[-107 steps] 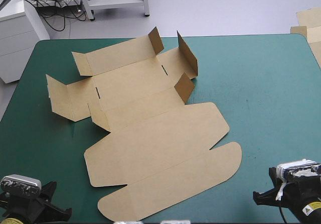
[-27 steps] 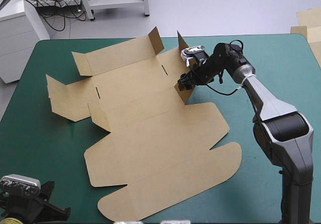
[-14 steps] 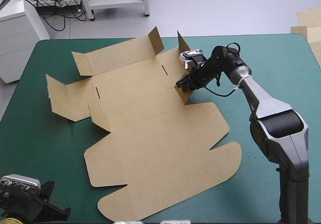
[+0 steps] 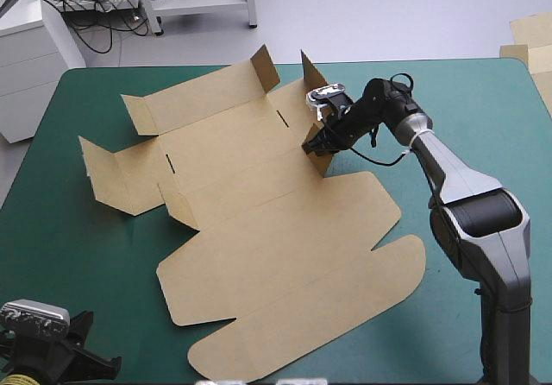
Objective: Fold the box
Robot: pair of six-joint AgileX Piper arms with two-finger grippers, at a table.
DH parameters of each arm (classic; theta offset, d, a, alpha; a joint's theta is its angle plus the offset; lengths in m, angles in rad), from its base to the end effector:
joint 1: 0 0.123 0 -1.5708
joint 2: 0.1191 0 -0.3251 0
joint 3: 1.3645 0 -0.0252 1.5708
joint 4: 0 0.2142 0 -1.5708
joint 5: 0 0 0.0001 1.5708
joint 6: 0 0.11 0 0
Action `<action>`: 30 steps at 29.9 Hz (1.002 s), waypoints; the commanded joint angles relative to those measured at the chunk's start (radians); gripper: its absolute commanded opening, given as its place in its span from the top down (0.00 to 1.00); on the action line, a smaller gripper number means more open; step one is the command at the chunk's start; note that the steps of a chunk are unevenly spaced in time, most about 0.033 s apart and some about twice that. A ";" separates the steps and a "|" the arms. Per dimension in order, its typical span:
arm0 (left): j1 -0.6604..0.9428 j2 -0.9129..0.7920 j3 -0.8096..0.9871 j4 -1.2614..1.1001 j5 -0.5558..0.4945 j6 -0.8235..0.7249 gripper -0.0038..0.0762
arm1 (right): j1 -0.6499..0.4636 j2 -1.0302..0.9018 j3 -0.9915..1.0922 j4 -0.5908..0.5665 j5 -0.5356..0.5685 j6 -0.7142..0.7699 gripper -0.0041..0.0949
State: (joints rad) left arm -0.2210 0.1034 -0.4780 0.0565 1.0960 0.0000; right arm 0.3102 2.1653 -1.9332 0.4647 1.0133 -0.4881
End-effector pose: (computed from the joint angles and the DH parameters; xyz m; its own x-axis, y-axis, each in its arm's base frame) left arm -0.0457 0.0159 0.2476 -0.5728 0.1551 -0.8049 0.1943 0.9796 0.0505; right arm 0.4384 0.1845 0.2718 -0.7285 -0.4539 -0.5131 -0.6260 0.7452 0.2297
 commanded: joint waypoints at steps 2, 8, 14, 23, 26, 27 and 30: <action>0.000 0.015 -0.024 0.008 -0.062 -0.009 0.96 | -0.001 -0.062 -0.034 0.017 0.006 -0.128 0.97; 0.000 0.015 -0.024 0.008 -0.062 -0.009 0.96 | 0.012 -0.062 -0.034 0.085 0.058 -0.515 0.97; 0.000 0.015 -0.024 0.021 -0.062 -0.009 0.96 | 0.069 -0.062 -0.034 0.155 0.035 -0.754 0.98; 0.000 0.015 -0.024 0.026 -0.062 -0.009 0.96 | 0.200 -0.062 -0.034 0.139 -0.049 -0.935 0.98; 0.000 0.015 -0.024 0.026 -0.062 -0.009 0.96 | 0.227 -0.062 -0.034 0.139 -0.056 -0.956 0.98; 0.000 0.015 -0.024 0.026 -0.062 -0.009 0.96 | 0.234 -0.062 -0.034 0.141 -0.061 -0.956 0.98; 0.000 0.015 -0.024 0.026 -0.062 -0.009 0.96 | 0.239 -0.062 -0.034 0.141 -0.101 -0.951 0.98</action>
State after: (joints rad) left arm -0.2210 0.1034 -0.4780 0.0782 1.0960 0.0000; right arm 0.5443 2.1653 -1.9341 0.5609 0.9577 -1.4286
